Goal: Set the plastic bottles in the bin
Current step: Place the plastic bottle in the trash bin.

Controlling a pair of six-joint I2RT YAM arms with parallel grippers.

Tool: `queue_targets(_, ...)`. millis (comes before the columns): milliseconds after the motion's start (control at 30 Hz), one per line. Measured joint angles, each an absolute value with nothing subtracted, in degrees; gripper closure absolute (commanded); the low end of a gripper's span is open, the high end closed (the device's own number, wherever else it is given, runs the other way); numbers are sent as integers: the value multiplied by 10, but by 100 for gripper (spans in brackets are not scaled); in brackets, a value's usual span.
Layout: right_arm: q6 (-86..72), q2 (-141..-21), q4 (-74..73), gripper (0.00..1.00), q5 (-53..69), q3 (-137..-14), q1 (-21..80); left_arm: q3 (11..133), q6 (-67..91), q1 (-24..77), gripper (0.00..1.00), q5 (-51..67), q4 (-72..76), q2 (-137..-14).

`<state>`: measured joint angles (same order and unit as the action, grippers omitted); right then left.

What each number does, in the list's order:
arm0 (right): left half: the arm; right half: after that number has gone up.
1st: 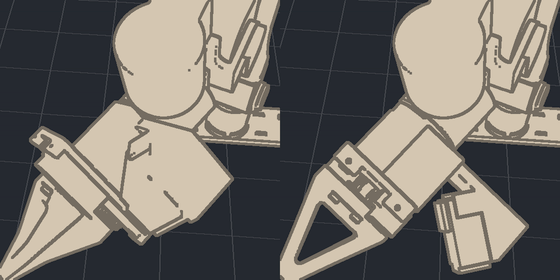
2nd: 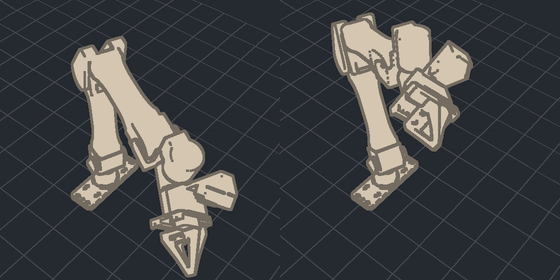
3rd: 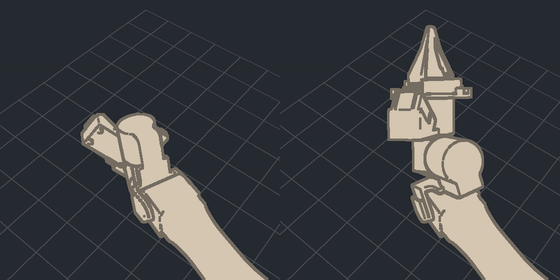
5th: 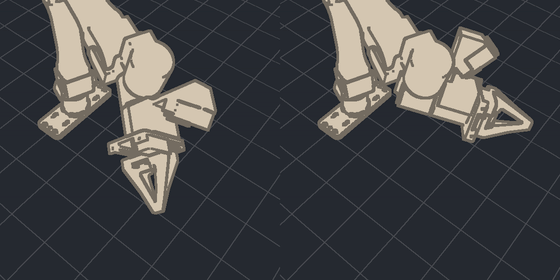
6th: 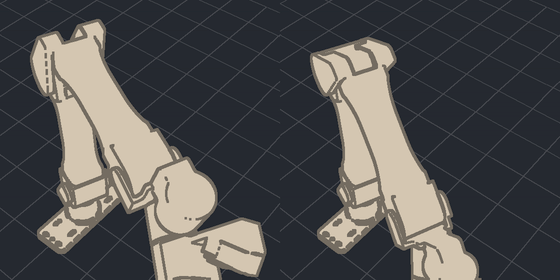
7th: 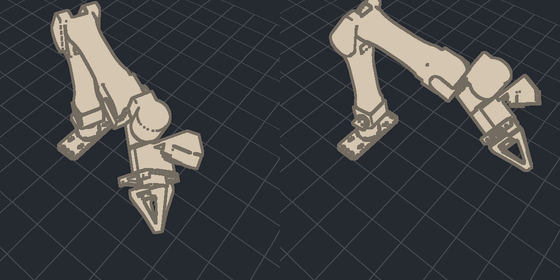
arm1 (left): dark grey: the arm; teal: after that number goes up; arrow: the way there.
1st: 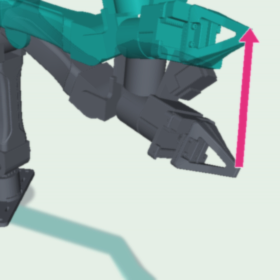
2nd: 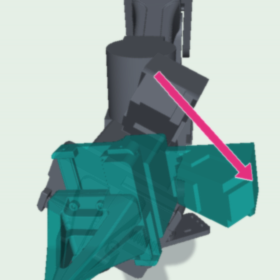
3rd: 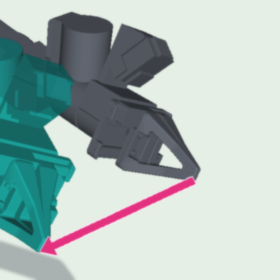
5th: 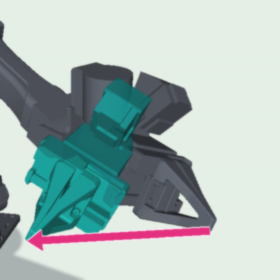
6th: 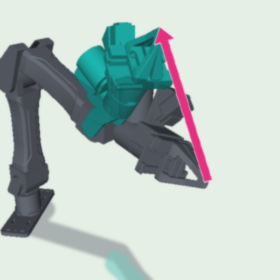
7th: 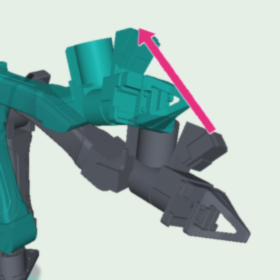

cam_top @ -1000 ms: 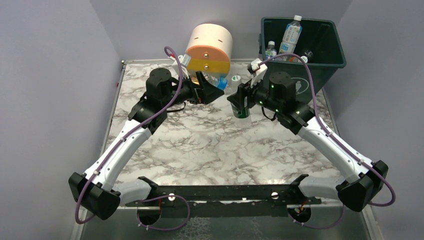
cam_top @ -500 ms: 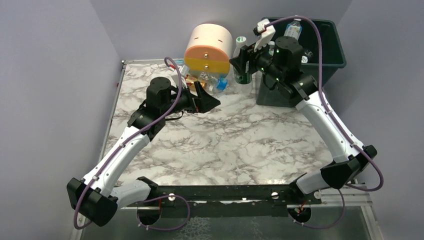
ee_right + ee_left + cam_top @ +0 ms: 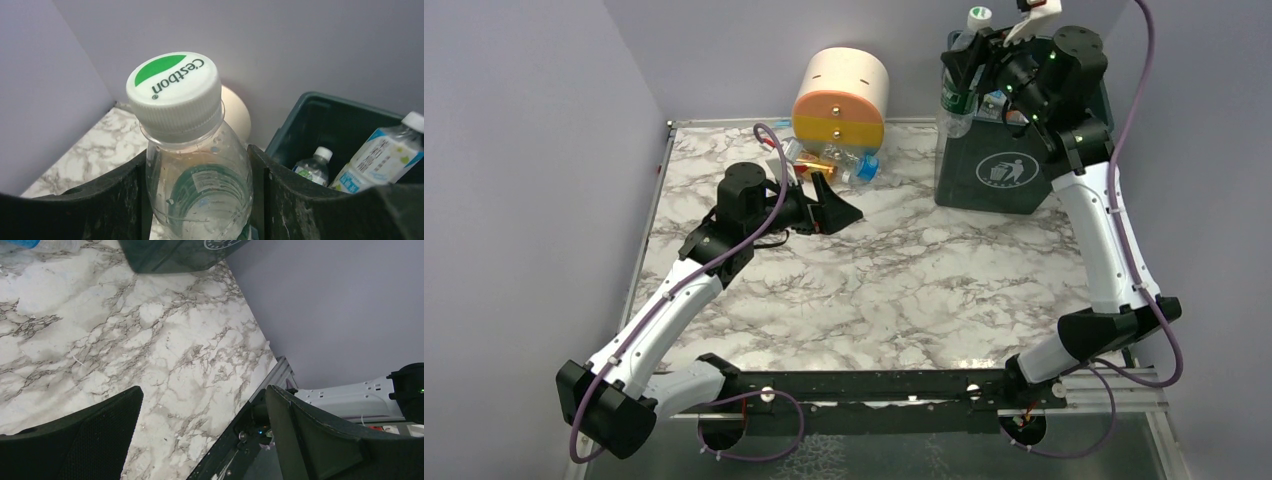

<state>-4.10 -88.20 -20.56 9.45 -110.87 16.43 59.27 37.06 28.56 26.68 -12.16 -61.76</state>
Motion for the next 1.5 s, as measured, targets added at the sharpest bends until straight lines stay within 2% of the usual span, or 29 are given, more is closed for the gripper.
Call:
queue_targets(267, -46, -881, -160, 39, 96, -1142, 125, 592, 372, 286, 1, 268, -121, -618)
queue_targets(567, -55, -883, -86, 40, 96, -1095, 99, 592, 371, 286, 1, 269, -122, -617)
queue_targets(900, -62, -945, -43, 40, 95, -1094, 70, 590, 369, 286, 1, 270, -130, -604)
queue_targets(1033, -66, -964, -41, 31, 95, -1089, 70, 587, 368, 286, 1, 270, -131, -604)
queue_targets(1100, -69, -968, -39, 17, 96, -1082, 70, 587, 368, 286, 1, 270, -132, -604)
queue_targets(1133, -71, -970, -39, 14, 96, -1077, 70, 587, 368, 286, 1, 270, -132, -603)
queue_targets(1500, -81, -979, -42, 8, 97, -1044, 67, 587, 368, 286, 1, 270, -132, -603)
